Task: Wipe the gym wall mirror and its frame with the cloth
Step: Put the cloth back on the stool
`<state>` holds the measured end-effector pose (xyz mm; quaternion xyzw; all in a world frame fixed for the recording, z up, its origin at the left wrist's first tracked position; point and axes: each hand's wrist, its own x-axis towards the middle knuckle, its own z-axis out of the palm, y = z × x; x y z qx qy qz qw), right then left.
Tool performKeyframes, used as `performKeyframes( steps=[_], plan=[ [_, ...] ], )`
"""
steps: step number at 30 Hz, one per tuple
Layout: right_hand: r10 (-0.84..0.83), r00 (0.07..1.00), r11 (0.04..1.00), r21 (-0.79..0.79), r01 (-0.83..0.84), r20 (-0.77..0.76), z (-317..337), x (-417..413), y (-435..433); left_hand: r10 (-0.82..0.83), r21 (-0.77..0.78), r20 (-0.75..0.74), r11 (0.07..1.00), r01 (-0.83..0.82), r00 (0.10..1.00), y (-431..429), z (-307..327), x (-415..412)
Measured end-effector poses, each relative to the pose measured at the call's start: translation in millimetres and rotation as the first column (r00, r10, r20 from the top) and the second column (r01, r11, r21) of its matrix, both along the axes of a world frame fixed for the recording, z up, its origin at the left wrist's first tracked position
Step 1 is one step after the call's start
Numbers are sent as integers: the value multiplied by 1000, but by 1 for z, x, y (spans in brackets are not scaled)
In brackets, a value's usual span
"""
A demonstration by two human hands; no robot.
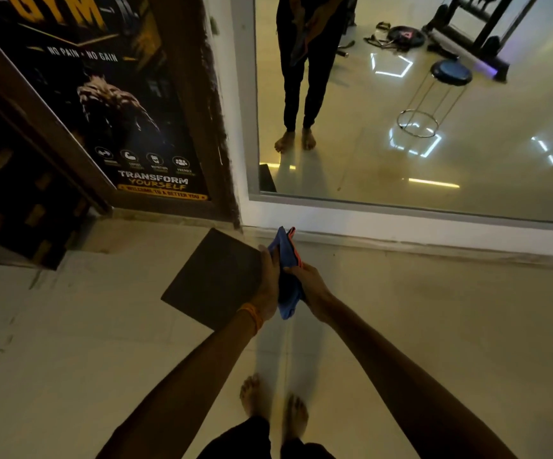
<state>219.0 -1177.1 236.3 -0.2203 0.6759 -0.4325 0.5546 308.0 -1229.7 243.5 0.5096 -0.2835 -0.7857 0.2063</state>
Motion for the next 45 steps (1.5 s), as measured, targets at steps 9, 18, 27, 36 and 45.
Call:
performKeyframes(
  steps=[9, 18, 27, 36, 45],
  plan=[
    [-50, 999, 992, -116, 51, 17, 6, -28, 41, -5, -124, 51, 992, 11, 999, 31, 4, -14],
    [-180, 979, 966, -170, 195, 97, 4, -62, 116, -72, -443, 325, 869, 219, 943, 76, -1, 14],
    [-419, 901, 890, -147, 432, 116, 16, -60, 197, -233, -504, 534, 684, 528, 813, 110, -9, 26],
    [-580, 802, 798, -96, 594, 143, 10, -43, 307, -399, -456, 578, 565, 687, 712, 188, -30, 41],
    [-702, 686, 690, -54, 722, 193, -5, -57, 447, -491, -450, 602, 443, 776, 630, 306, -32, 4]
  ],
)
